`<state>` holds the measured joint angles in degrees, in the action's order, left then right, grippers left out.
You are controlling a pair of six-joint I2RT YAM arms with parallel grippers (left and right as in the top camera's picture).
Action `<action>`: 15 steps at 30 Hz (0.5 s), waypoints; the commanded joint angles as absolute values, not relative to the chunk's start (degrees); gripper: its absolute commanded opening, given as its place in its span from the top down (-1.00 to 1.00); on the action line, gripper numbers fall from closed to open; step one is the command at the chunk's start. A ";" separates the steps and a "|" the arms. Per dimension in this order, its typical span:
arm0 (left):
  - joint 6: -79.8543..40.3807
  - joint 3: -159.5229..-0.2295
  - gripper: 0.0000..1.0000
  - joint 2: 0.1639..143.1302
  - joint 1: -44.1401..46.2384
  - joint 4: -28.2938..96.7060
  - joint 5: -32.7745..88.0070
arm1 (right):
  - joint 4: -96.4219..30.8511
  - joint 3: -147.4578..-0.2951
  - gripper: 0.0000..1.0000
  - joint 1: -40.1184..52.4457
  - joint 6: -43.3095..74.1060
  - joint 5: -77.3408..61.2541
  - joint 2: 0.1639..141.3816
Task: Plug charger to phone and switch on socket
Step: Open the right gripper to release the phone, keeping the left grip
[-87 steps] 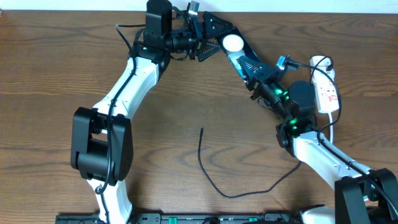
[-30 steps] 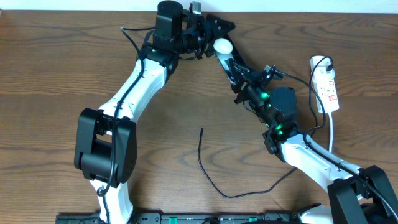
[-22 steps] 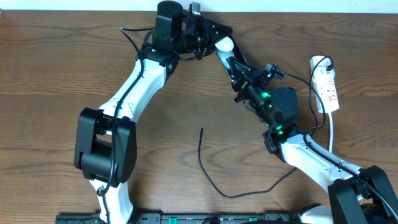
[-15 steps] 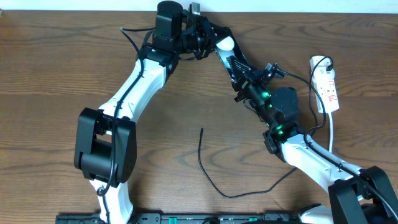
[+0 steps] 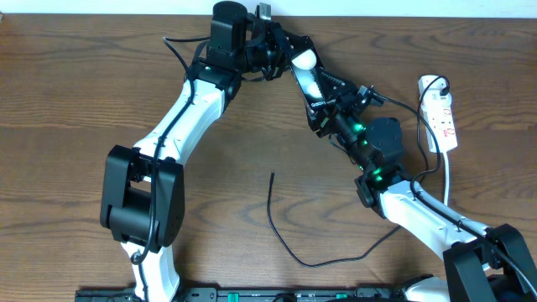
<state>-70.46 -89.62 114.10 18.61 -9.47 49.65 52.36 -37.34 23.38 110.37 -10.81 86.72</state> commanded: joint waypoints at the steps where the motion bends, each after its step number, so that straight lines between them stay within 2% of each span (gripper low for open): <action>1: -70.17 -90.56 0.85 112.77 18.72 -10.20 51.40 | 52.51 -38.22 -0.45 23.31 110.10 -10.66 85.93; 7: -70.17 -90.56 0.86 112.77 17.74 -10.22 52.10 | 52.25 -38.22 -0.99 23.31 110.02 -10.70 85.93; 15: -70.15 -90.56 0.85 112.77 10.41 -10.22 58.59 | 51.42 -38.20 -0.99 23.18 99.83 -13.23 85.93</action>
<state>-70.46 -89.62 114.10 14.66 -9.52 53.36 51.44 -37.36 23.38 106.45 -11.35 86.70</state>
